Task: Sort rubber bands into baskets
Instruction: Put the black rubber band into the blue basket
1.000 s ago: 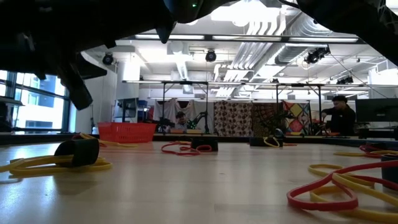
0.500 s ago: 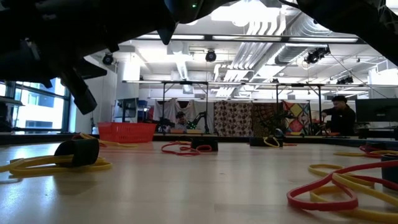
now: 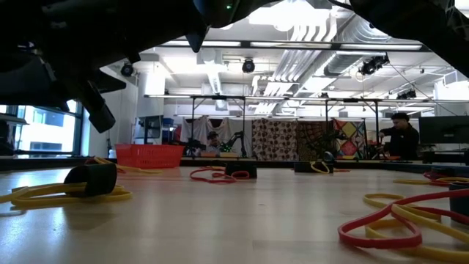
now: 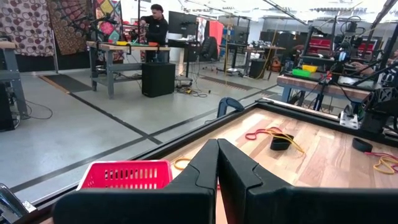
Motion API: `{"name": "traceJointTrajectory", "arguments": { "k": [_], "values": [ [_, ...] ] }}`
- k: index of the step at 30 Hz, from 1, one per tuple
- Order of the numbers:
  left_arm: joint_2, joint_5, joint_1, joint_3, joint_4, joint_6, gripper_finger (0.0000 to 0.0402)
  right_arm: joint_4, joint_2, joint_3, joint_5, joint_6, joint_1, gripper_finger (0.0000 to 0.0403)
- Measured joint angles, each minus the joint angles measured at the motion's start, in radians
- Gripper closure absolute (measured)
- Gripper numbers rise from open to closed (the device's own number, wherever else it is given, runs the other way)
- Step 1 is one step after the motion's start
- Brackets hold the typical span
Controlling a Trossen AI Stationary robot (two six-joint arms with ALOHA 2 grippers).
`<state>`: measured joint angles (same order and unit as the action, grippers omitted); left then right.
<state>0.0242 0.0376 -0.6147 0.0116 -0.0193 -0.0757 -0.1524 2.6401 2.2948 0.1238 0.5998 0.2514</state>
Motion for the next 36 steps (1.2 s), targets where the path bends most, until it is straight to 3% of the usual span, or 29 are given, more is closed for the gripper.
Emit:
{"name": "traceJointTrajectory", "arguments": {
  "k": [9,18,23,26,36],
  "values": [
    [0.000,0.000,0.000,0.000,0.000,0.000,0.0401,-0.105,-0.049,0.000,-0.003,-0.151,-0.025,0.0396],
    [0.000,0.000,0.000,0.000,0.000,0.000,0.0401,-0.286,-0.110,0.000,-0.047,-0.318,-0.055,0.0400],
    [0.000,0.000,0.000,0.000,0.000,0.000,0.0401,-0.331,-0.127,0.000,-0.162,-0.409,-0.057,0.0401],
    [0.000,0.000,0.000,0.000,0.001,0.000,0.0401,-0.349,-0.130,0.000,-0.231,-0.436,-0.064,0.0402],
    [0.000,0.000,0.000,0.000,0.000,0.000,0.0401,-0.406,-0.135,-0.002,-0.273,-0.447,-0.101,0.0403]
  ]
}}
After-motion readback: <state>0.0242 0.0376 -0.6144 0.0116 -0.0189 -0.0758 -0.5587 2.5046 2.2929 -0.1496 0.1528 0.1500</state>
